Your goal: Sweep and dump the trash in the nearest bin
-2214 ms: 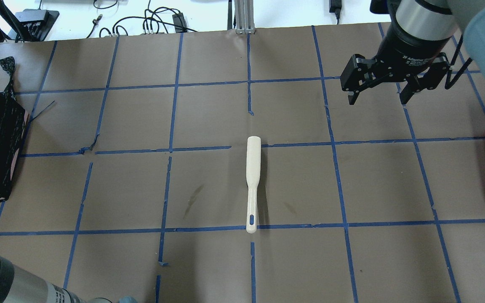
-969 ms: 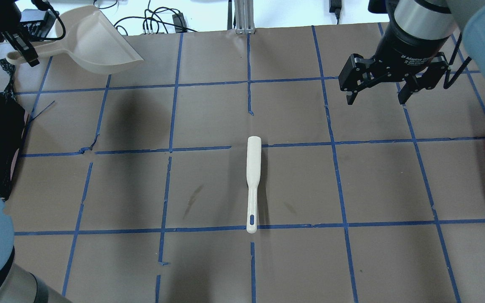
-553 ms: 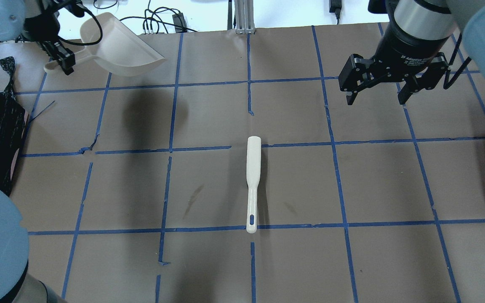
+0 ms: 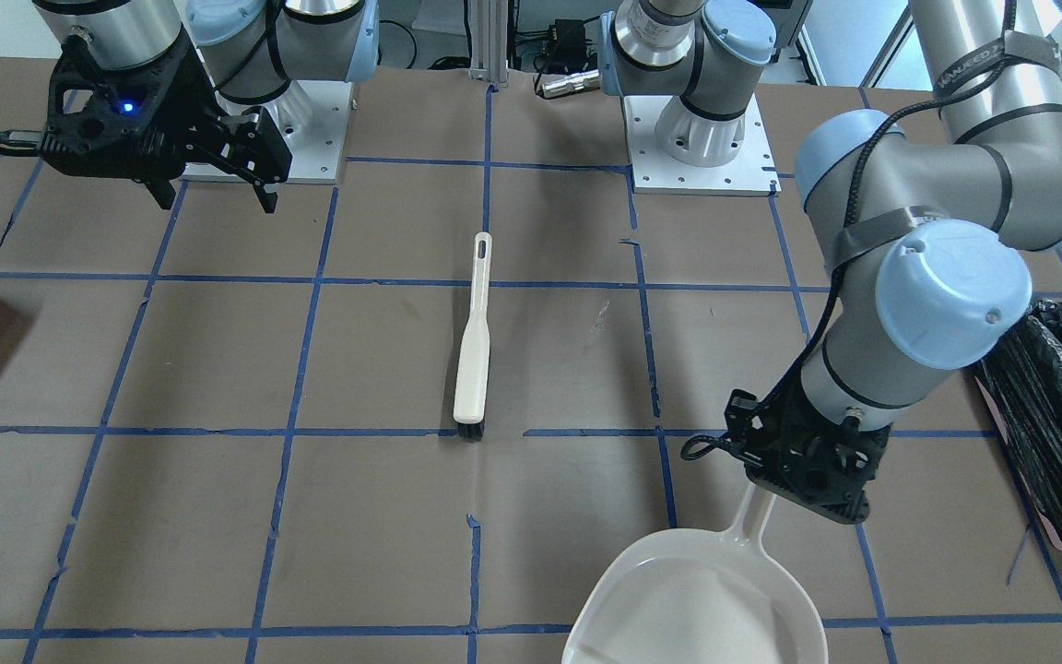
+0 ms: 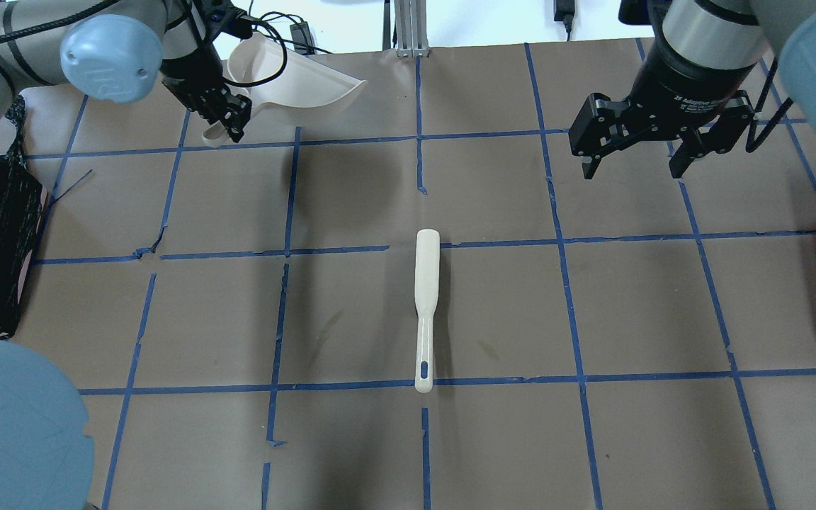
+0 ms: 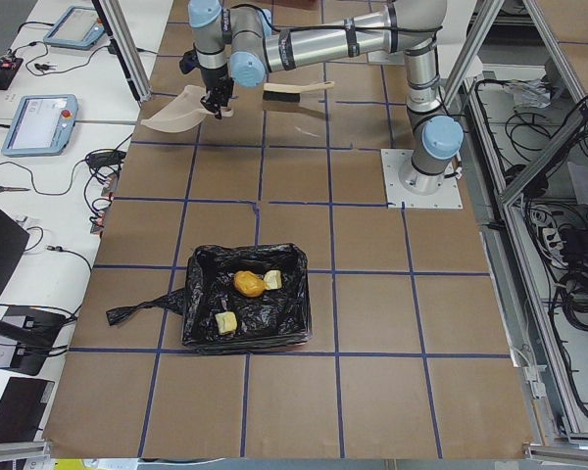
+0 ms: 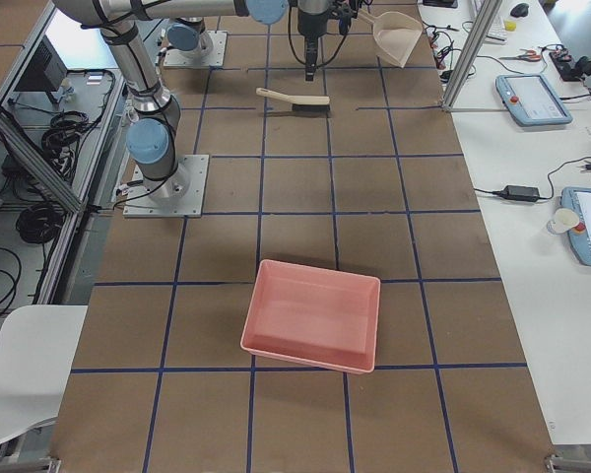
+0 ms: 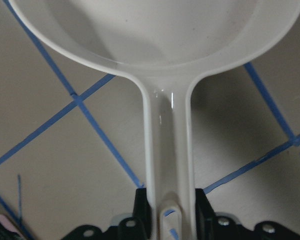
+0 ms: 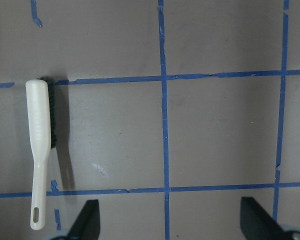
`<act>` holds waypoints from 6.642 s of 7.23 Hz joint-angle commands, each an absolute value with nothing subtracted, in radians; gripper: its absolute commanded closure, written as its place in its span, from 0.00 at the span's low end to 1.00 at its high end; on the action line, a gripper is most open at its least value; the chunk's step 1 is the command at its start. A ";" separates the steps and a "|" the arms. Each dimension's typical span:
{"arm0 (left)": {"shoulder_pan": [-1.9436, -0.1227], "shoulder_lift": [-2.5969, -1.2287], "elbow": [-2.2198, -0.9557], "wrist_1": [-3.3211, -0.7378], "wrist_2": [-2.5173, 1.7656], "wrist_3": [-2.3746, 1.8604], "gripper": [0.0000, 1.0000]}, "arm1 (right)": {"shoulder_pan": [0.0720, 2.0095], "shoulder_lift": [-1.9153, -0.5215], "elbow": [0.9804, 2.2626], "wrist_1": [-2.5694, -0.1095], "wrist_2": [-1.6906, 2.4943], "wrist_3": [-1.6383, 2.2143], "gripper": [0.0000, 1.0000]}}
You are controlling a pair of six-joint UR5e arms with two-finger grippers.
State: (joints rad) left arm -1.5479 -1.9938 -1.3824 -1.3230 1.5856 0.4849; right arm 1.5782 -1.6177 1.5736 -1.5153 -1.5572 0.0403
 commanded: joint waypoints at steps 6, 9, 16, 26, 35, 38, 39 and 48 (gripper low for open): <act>-1.840 -2.057 -1.540 -1.057 1.508 0.015 1.00 | 1.580 -1.617 1.571 -1.516 -1.557 0.046 0.00; -1.858 -2.059 -1.520 -1.037 1.508 -0.216 1.00 | 1.580 -1.618 1.572 -1.514 -1.555 0.046 0.00; -1.933 -2.103 -1.514 -1.037 1.532 -0.279 0.99 | 1.580 -1.618 1.572 -1.516 -1.545 0.048 0.00; -1.934 -2.120 -1.523 -1.037 1.523 -0.276 0.14 | 1.580 -1.618 1.569 -1.516 -1.545 0.048 0.00; -1.542 -1.637 -1.511 -1.553 1.592 0.051 0.00 | 1.588 -1.612 1.571 -1.514 -1.545 0.048 0.00; -1.522 -1.539 -1.516 -1.707 1.603 0.123 0.00 | 1.592 -1.589 1.568 -1.519 -1.546 0.048 0.00; -1.529 -1.543 -1.538 -1.715 1.545 0.115 0.00 | 1.592 -1.589 1.568 -1.522 -1.545 0.048 0.00; -1.608 -1.537 -1.618 -1.614 1.542 -0.002 0.01 | 1.592 -1.572 1.536 -1.516 -1.546 0.048 0.00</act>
